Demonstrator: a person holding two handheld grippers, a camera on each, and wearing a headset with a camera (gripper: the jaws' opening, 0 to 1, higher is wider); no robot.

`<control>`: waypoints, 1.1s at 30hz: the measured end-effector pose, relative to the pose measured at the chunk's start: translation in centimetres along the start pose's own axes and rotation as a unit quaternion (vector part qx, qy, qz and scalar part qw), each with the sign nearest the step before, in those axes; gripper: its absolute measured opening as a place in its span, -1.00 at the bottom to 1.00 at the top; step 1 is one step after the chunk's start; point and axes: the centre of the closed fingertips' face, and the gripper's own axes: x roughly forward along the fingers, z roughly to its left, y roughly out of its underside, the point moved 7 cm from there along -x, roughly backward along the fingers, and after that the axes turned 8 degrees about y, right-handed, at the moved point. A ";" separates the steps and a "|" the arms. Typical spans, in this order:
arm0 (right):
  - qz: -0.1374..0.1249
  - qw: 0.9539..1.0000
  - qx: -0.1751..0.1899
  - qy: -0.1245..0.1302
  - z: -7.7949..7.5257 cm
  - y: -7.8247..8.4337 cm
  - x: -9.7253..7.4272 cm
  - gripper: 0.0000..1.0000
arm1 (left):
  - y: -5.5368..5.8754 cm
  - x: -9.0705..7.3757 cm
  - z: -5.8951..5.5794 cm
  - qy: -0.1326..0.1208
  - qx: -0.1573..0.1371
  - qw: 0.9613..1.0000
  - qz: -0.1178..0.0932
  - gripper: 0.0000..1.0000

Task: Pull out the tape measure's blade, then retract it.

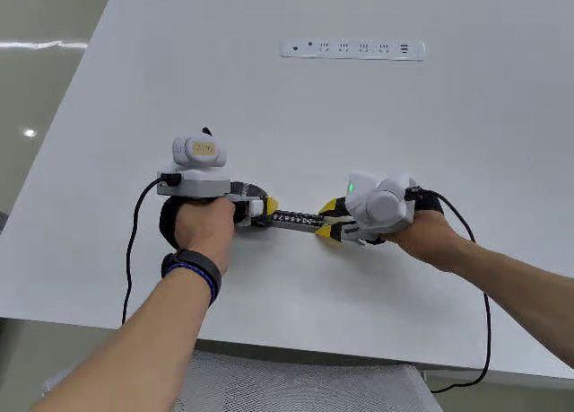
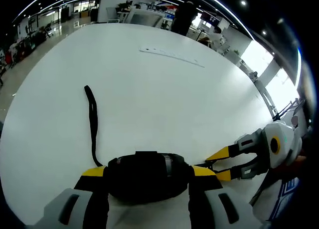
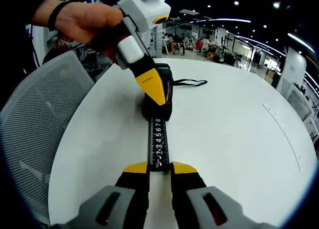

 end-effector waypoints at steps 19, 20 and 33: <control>0.001 1.000 -0.005 -0.010 -0.1 -1.0 0.9 -0.75 | 0.2 -0.4 0.1 0.027 -0.002 1.000 -0.003 0.18; 0.000 1.000 -0.007 -0.011 -0.1 -1.0 1.0 -0.75 | 0.2 -0.4 0.1 0.027 -0.003 1.000 -0.003 0.18; 0.000 1.000 -0.015 -0.023 -0.3 -1.9 1.9 -0.76 | 0.1 -0.4 0.4 0.031 -0.008 0.999 0.004 0.17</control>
